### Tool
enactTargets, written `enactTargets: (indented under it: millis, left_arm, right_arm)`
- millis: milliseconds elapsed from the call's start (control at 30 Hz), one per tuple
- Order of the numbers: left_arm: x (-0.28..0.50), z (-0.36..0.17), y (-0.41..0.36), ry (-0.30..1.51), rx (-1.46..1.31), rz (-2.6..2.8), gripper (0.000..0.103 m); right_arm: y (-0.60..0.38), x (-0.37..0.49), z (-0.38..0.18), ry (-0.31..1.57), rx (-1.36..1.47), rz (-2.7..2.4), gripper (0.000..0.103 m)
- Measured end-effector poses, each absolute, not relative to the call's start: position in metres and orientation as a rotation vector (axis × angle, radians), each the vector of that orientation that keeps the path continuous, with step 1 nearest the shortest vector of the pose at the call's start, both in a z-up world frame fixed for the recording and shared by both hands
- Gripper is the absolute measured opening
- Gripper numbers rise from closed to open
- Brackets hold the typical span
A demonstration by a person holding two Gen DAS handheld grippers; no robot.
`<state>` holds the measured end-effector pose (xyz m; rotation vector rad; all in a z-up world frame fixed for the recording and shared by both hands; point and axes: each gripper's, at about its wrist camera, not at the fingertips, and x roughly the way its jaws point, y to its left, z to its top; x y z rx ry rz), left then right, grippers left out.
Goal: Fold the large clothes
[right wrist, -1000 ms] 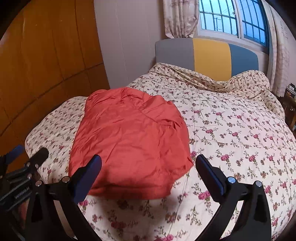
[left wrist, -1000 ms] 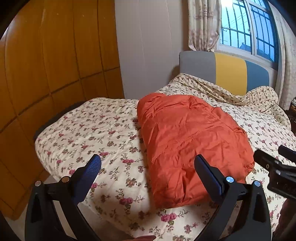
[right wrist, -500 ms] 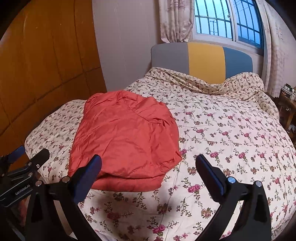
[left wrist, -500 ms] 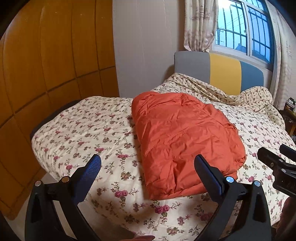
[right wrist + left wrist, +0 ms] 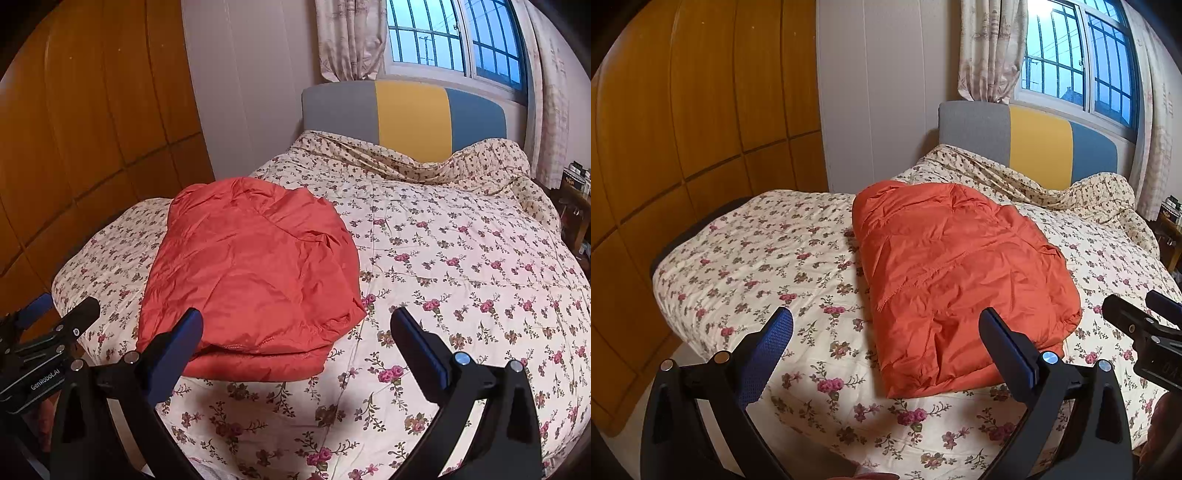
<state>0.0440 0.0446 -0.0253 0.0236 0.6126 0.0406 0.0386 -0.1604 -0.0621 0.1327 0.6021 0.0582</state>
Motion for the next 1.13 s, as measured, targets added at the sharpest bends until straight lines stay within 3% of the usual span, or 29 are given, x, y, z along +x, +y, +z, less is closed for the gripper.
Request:
enactTargets:
  millis: [867,1133]
  left_arm:
    - [0.048,-0.036,0.038,0.627,-0.009,0.004,0.1]
    - [0.086,-0.056,0.058,0.741,-0.019,0.094,0.1]
  right_arm:
    - [-0.164,0.052,-0.074,0.639,0.153,0.06,0.101]
    - [-0.184,0.072,-0.088,0.678,0.18,0.013,0.101]
